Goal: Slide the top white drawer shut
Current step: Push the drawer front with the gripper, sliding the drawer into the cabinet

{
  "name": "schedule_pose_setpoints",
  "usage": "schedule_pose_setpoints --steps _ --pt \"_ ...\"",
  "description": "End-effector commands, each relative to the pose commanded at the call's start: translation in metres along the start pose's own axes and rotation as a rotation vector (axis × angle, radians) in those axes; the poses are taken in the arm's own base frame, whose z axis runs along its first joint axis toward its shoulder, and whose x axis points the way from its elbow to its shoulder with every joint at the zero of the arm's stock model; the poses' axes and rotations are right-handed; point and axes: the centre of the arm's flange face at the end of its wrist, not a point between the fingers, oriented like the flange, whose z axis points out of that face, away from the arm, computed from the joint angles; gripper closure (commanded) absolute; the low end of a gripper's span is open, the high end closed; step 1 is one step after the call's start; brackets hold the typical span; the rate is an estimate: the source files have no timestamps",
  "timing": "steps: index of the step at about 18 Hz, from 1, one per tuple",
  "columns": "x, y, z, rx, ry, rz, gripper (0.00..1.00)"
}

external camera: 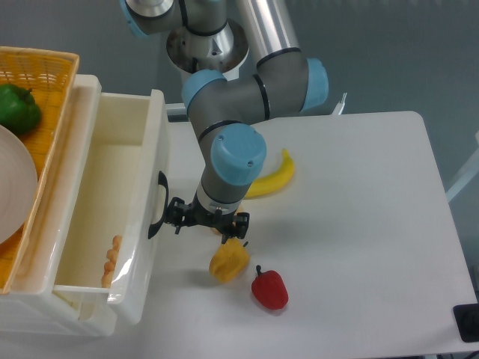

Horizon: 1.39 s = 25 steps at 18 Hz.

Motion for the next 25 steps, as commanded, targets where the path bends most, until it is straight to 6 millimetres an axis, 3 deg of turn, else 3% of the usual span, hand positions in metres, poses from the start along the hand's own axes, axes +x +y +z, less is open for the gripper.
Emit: schedule_pose_setpoints --steps 10,25 --pt "0.031 -0.006 0.003 -0.003 -0.001 0.030 0.00" --pt "0.047 -0.008 0.007 -0.008 0.003 0.051 0.00"
